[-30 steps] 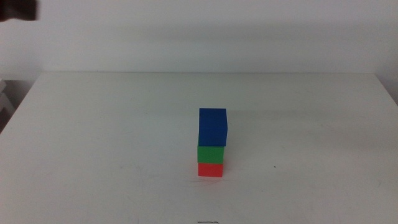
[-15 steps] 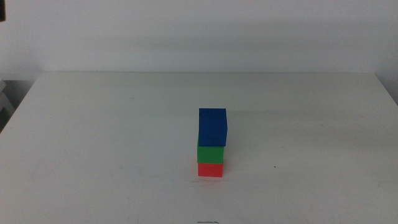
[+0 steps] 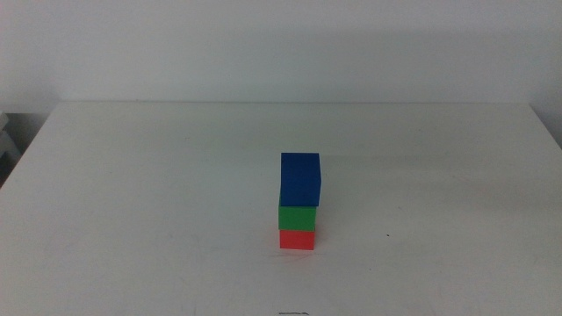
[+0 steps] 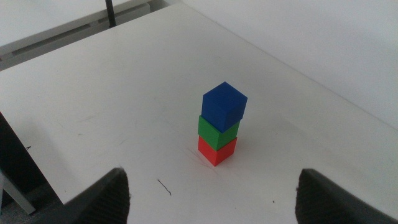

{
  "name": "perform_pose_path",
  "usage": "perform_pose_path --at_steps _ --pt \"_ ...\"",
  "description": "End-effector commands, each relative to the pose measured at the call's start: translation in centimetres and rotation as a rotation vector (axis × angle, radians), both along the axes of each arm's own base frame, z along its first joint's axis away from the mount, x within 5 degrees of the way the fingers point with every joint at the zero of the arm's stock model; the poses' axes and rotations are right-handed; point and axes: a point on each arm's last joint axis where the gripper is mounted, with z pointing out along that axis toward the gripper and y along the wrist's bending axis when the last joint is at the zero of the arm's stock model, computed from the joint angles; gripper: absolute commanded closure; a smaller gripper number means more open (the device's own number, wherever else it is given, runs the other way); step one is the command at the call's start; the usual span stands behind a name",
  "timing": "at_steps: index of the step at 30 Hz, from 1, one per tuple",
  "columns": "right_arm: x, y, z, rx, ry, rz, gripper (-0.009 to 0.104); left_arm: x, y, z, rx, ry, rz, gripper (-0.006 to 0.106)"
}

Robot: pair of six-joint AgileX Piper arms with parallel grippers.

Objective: Stack red cubes first, then green, then blue cubes in a specific spot.

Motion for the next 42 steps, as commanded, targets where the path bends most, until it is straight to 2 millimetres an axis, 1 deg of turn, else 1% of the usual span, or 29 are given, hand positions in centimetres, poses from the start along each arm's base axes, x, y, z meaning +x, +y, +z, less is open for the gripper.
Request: perform_pose_path --at_steps 1,3,5,6,8,10,13,14,17,19,21,23,28,32,33,35,42 --pt "0.2 0.0 1.3 0.053 -0.084 -0.011 0.014 -1.4 0.2 -0.1 -0.018 -0.08 0.002 0.01" --pt "0.2 -0.1 1.1 0.05 -0.085 -0.012 0.014 -2.4 0.3 -1.9 -0.016 -0.058 0.002 0.01" --pt "0.3 -0.3 0.5 0.04 -0.103 -0.031 0.014 -3.6 0.6 -3.5 -0.009 -0.061 0.005 0.01" --pt "0.4 -0.5 0.0 0.037 -0.132 -0.056 0.014 -4.3 0.7 -4.1 -0.007 -0.081 0.007 0.01" --pt "0.8 -1.1 -1.5 0.031 -0.203 -0.123 0.014 -5.0 0.9 -5.6 0.002 -0.142 0.013 0.01" --pt "1.2 -1.8 -3.3 0.038 -0.278 -0.213 0.014 -5.5 1.2 -6.7 0.013 -0.255 0.018 0.01" --pt "1.4 -2.8 -6.6 0.051 -0.329 -0.335 0.014 -6.5 1.2 -8.5 -0.006 -0.449 0.009 0.01" --pt "1.3 -3.2 -7.9 0.049 -0.337 -0.376 0.014 -6.6 1.2 -9.5 -0.014 -0.516 0.004 0.01" --pt "0.8 -4.3 -11.6 0.022 -0.328 -0.491 0.014 -7.1 1.1 -12.1 -0.031 -0.641 -0.006 0.01" --pt "0.3 -4.8 -13.5 0.006 -0.32 -0.555 0.014 -7.4 1.1 -13.8 -0.038 -0.698 -0.011 0.01" --pt "-0.3 -5.3 -15.3 -0.003 -0.321 -0.612 0.014 -7.4 1.1 -15.6 -0.043 -0.723 -0.015 0.01" --pt "-0.7 -5.5 -16.7 -0.004 -0.329 -0.642 0.014 -7.3 1.0 -17.6 -0.042 -0.718 -0.017 0.01" --pt "-1.3 -5.7 -19.8 -0.007 -0.336 -0.666 0.014 -6.5 0.8 -22.5 -0.097 -0.605 -0.013 0.01" --pt "-1.0 -5.6 -21.8 -0.022 -0.309 -0.664 0.014 -5.9 0.7 -25.4 -0.131 -0.533 -0.006 0.01" --pt "-0.9 -5.6 -22.1 -0.022 -0.309 -0.664 0.014 -5.8 0.7 -25.9 -0.129 -0.526 -0.005 0.01" --pt "-0.7 -5.6 -22.7 -0.012 -0.328 -0.662 0.014 -5.9 0.7 -26.0 -0.122 -0.497 -0.006 0.01" --pt "-0.6 -5.5 -22.1 0.024 -0.383 -0.663 0.014 -5.8 0.7 -25.4 -0.132 -0.567 -0.006 0.01"
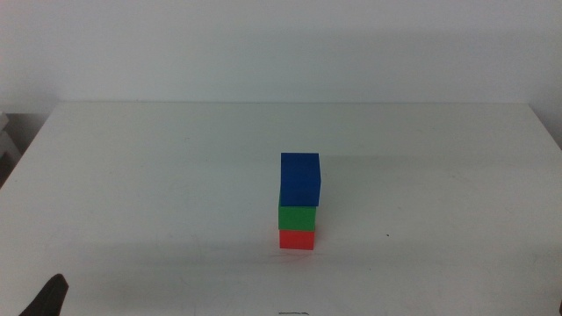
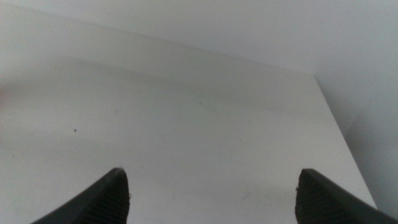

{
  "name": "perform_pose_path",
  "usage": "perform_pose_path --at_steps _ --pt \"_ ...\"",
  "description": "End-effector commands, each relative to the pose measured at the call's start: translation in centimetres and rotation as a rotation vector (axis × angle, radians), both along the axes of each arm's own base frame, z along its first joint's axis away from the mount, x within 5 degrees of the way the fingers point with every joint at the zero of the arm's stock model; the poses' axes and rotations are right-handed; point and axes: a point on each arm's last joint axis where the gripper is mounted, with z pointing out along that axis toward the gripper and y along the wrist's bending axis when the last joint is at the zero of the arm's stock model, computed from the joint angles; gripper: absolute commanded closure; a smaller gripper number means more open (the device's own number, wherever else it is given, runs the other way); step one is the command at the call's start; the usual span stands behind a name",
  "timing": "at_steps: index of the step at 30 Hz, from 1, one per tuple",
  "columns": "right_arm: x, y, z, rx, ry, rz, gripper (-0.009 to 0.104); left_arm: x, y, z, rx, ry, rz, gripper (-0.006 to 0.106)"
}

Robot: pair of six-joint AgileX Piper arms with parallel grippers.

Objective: Stack red cubes first, then green, then blue cubes in a specific spot.

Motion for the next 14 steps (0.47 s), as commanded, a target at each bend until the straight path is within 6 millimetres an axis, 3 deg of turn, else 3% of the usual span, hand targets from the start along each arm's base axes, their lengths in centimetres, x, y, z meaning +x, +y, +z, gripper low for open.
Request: perform_pose_path --at_steps 1,14 --pt "-0.06 -0.05 1.5 -0.003 -0.131 -0.008 0.014 -0.12 0.01 1.09 -0.038 -0.115 0.0 0.01" --pt "-0.05 -0.56 1.47 -0.011 -0.127 -0.101 0.014 -0.12 0.01 1.12 -0.039 -0.117 0.0 0.01"
